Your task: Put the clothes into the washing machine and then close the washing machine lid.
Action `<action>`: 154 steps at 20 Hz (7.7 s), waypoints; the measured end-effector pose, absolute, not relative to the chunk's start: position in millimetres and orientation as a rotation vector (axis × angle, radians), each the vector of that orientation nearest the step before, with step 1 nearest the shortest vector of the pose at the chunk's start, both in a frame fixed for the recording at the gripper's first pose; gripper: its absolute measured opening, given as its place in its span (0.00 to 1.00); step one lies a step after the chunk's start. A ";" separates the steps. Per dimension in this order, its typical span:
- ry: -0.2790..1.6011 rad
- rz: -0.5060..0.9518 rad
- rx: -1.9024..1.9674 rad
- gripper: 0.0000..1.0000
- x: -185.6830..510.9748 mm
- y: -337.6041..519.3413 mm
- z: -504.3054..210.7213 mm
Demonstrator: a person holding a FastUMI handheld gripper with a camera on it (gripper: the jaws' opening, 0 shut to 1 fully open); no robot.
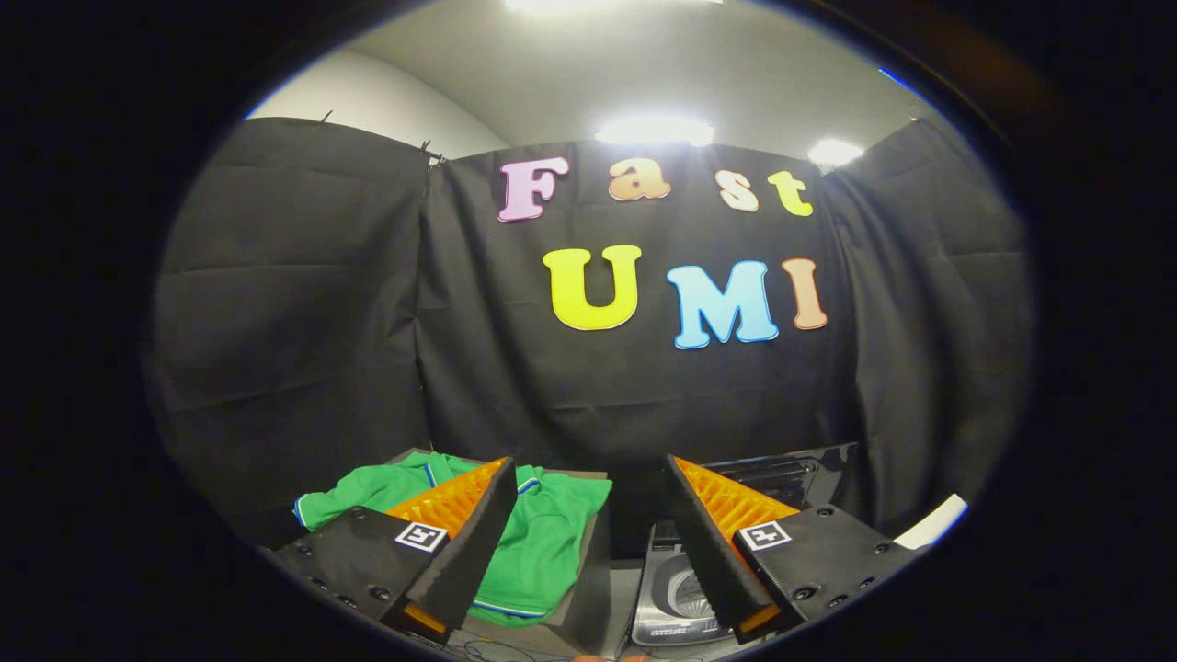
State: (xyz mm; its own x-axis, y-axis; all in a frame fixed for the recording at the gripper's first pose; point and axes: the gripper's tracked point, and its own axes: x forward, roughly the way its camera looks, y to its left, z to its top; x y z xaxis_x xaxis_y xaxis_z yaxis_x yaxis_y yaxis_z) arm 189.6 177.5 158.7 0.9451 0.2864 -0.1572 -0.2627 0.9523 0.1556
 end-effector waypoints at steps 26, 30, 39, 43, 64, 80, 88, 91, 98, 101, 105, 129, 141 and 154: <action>0.740 0.506 -0.022 0.98 220.0 374.8 49.7; 0.772 0.498 -0.044 0.98 219.1 381.5 35.8; 0.764 0.495 -0.075 0.98 217.5 384.4 25.5; 0.780 0.549 -0.078 0.68 217.8 391.5 22.7; 0.667 0.597 0.015 0.02 220.5 383.3 85.5; 0.428 0.553 0.128 0.01 246.1 296.5 188.5; 0.408 0.472 0.126 0.01 284.5 195.5 180.7; 0.407 0.421 0.148 0.01 297.1 145.8 173.6; 0.426 0.295 0.145 0.01 311.4 43.9 140.7; 0.443 0.251 0.146 0.01 315.5 10.7 124.7; 0.481 0.214 0.148 0.01 317.7 -16.2 98.8; 0.766 0.207 0.105 0.01 331.0 -40.5 -117.3; 0.896 0.186 0.085 0.02 330.9 -33.2 -219.2; 0.950 0.178 0.031 0.01 321.7 -31.2 -271.4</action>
